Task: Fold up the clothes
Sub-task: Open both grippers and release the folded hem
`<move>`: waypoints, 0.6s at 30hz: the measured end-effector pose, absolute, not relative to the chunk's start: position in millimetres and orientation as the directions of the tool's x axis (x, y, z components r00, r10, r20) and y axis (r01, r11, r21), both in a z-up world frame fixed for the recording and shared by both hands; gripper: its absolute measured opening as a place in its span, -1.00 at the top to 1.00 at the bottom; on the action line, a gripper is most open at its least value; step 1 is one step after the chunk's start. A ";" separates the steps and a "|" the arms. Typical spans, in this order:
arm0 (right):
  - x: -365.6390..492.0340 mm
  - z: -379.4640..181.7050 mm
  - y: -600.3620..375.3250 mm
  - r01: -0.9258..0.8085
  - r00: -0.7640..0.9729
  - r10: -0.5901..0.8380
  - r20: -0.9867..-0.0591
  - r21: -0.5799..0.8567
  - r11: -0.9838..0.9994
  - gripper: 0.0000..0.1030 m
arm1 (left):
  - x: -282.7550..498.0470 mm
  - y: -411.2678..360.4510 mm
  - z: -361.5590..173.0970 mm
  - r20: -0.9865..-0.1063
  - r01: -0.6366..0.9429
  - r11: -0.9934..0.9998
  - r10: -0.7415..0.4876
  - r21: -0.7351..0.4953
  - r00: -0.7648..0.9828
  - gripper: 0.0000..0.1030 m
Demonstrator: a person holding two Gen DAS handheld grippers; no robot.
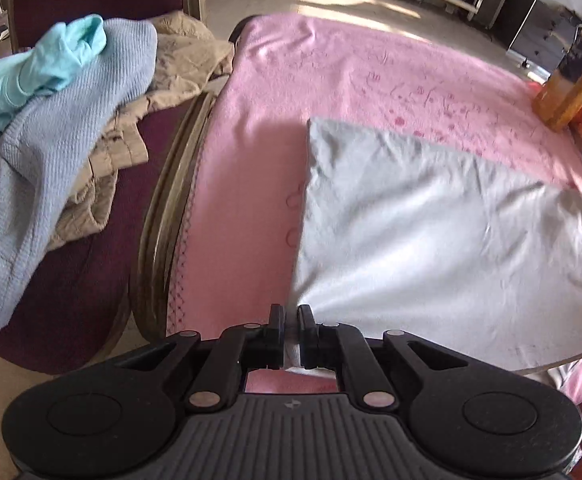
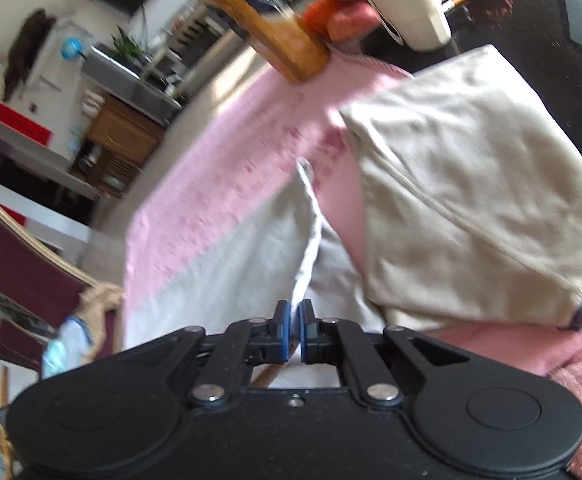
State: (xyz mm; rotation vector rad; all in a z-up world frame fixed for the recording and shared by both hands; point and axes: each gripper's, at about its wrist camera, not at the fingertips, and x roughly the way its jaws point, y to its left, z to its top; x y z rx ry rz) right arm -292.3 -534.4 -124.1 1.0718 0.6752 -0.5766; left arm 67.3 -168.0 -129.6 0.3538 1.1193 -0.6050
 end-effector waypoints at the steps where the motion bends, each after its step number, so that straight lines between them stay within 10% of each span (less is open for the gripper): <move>1: -291.3 -131.1 -532.1 0.736 0.636 -0.102 -0.765 0.561 0.378 0.91 | 64.9 -170.8 -138.6 -0.922 0.617 0.787 -0.240 -0.002 0.303 0.88; 6: -277.3 -154.8 -520.8 0.821 0.440 -0.133 -0.888 0.337 0.462 0.78 | 55.7 -181.5 -163.3 -0.920 0.601 0.770 -0.047 0.215 0.389 0.70; 9: -280.5 -140.8 -520.4 0.813 0.471 -0.172 -0.865 0.350 0.464 0.39 | 51.4 -172.3 -139.4 -0.884 0.575 0.797 -0.123 0.182 0.451 0.68; 18: -226.6 -47.5 -531.4 0.597 0.759 -0.189 -0.623 0.551 0.583 0.09 | 54.3 -195.4 -65.7 -0.740 0.598 0.801 -0.426 -0.039 0.522 0.62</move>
